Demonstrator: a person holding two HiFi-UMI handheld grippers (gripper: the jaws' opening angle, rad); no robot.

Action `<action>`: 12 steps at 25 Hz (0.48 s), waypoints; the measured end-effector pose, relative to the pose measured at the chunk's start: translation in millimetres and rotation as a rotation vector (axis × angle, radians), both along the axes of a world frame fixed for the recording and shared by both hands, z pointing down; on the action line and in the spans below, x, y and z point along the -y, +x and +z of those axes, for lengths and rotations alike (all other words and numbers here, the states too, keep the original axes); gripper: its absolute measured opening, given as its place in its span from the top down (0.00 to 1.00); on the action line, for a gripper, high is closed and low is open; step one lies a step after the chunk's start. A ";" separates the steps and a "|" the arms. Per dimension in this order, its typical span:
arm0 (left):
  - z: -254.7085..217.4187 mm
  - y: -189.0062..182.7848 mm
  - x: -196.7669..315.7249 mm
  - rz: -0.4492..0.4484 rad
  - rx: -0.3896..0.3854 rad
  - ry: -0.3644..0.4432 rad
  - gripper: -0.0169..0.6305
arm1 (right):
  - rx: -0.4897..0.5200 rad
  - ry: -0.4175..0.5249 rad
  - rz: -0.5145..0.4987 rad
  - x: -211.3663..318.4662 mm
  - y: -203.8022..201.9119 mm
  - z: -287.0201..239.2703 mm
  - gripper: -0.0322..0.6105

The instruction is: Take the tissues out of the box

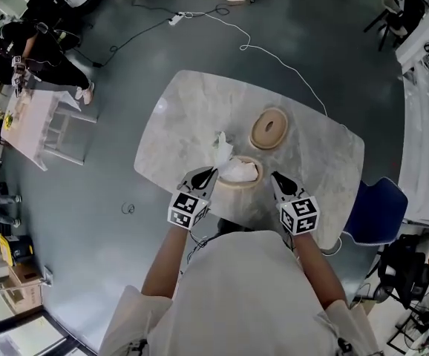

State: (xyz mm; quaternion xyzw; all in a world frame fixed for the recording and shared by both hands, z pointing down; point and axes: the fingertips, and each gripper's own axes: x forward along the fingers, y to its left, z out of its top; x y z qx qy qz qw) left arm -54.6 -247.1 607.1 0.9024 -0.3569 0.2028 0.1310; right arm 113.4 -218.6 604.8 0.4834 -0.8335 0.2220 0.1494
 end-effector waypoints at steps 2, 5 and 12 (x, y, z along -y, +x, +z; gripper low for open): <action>-19.5 -4.0 -3.0 -0.026 -0.030 0.031 0.96 | 0.002 0.028 -0.002 1.0 2.0 -14.9 0.88; -47.7 -15.2 -6.0 -0.072 -0.071 0.075 0.96 | 0.003 0.072 -0.010 4.0 -0.1 -37.9 0.88; -99.9 -39.3 -16.4 -0.180 -0.152 0.149 0.96 | 0.007 0.150 -0.049 3.0 -4.3 -82.2 0.88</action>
